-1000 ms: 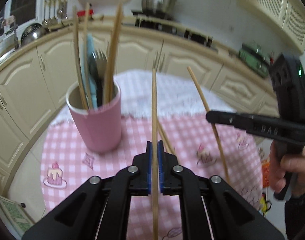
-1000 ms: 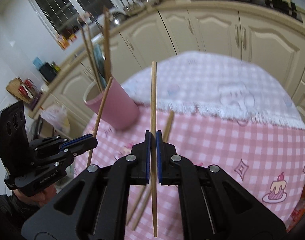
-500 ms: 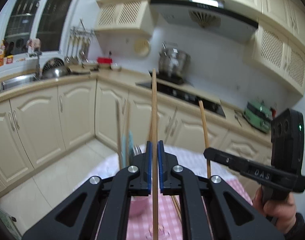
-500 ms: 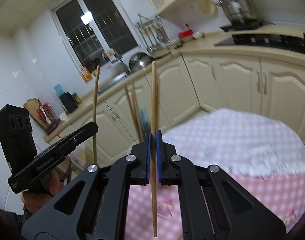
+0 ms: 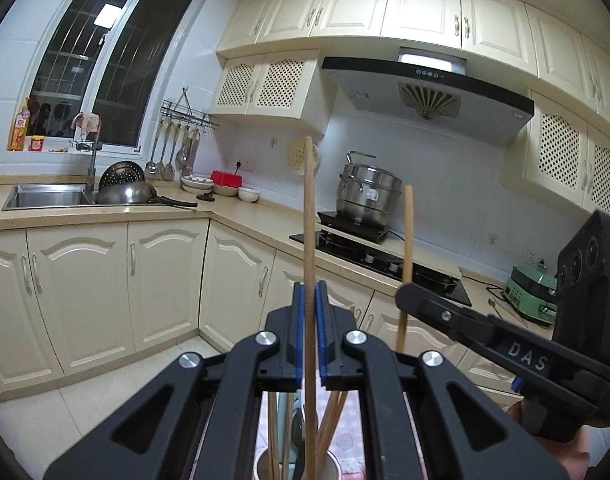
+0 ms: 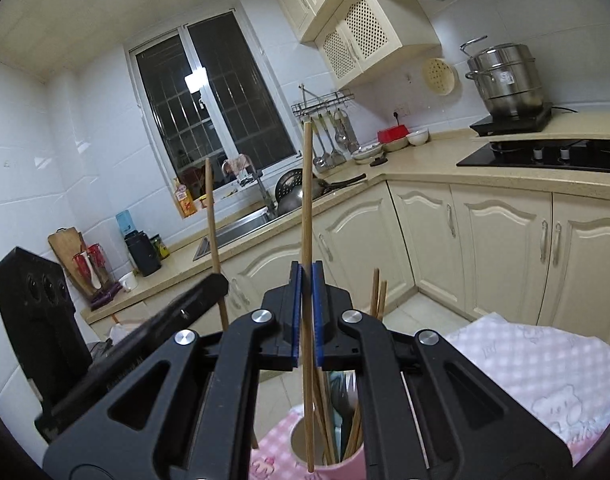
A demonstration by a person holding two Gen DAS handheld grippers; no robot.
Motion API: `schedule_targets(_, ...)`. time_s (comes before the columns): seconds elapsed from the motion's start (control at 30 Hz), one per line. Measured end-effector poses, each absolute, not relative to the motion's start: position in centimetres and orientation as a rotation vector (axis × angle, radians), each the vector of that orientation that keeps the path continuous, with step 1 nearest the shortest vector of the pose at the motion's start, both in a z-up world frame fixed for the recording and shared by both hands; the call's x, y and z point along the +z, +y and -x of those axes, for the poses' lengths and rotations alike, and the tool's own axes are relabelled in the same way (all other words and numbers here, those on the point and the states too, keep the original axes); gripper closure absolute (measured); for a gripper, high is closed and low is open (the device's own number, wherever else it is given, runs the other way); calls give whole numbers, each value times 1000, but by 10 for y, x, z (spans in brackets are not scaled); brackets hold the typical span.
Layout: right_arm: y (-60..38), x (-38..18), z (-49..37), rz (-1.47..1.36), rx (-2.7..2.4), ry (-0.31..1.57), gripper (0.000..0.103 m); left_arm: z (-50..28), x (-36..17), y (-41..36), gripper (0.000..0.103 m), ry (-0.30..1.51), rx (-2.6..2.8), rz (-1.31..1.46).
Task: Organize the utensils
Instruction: 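Lift both chopsticks upright over the pink cup with both tools, then lower the chopsticks into the pink cup and open both tools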
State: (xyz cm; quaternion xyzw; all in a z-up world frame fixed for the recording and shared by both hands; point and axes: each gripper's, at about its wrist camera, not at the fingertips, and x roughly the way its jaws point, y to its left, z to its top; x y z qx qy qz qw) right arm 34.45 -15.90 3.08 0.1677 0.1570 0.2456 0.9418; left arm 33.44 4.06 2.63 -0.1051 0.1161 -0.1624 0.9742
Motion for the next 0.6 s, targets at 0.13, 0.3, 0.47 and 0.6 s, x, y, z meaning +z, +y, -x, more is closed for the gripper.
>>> schedule_targets(0.13,-153,21,-353,-330,488,324,98,-343,14,37,98,237,-319,191)
schedule_targets(0.3,-148,5,-363,-312,467,341,97,-351,0,34,98,239,-316,181)
schedule_targets(0.47,-145,-7,-369,-310,463,361,97,-360,-19,33,98,271,-316,182)
schedule_targets(0.6,-137,-15,-369,-283,471,381,97,-361,-32,35,98,287,-314,181)
